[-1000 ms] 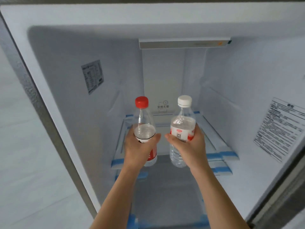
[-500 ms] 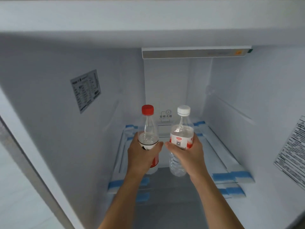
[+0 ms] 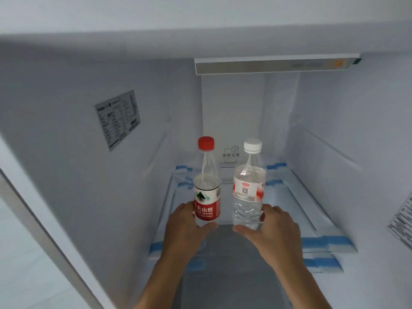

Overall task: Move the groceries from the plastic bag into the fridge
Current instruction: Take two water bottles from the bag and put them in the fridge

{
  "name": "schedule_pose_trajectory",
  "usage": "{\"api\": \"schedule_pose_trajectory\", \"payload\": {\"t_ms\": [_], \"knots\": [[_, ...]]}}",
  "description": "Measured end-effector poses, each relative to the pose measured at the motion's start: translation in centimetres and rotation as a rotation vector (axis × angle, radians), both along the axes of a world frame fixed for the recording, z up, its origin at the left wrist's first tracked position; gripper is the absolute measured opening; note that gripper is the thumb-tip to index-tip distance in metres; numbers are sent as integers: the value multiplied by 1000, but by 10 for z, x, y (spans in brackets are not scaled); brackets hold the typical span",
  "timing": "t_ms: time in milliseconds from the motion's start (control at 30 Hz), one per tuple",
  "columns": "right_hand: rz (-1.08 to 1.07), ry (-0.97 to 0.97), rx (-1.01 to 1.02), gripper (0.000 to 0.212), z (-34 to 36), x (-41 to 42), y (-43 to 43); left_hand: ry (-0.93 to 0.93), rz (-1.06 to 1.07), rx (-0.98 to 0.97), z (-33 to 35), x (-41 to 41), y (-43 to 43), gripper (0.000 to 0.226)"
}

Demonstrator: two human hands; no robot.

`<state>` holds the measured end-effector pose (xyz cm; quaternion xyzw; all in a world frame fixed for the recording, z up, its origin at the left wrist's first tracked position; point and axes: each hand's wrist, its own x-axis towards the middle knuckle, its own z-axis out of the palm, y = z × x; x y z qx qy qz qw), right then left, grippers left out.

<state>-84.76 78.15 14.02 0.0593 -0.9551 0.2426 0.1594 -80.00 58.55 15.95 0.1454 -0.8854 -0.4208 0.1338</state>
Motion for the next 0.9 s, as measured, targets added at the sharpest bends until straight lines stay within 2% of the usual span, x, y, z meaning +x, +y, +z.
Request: {"api": "schedule_pose_trajectory", "payload": {"t_ms": [133, 267, 400, 633, 900], "knots": [[-39, 34, 57, 67, 5, -19, -6, 15, 8, -40, 2, -20, -1, 71], [-63, -16, 104, 64, 12, -44, -22, 48, 6, -79, 0, -51, -3, 72], [-22, -48, 105, 64, 17, -73, -35, 94, 48, -101, -6, -84, -6, 67], [31, -102, 46, 51, 22, -114, -55, 91, 97, -105, -8, -130, -9, 67], [35, -136, 102, 59, 32, -129, -55, 66, 71, -118, -8, -150, -14, 66]]}}
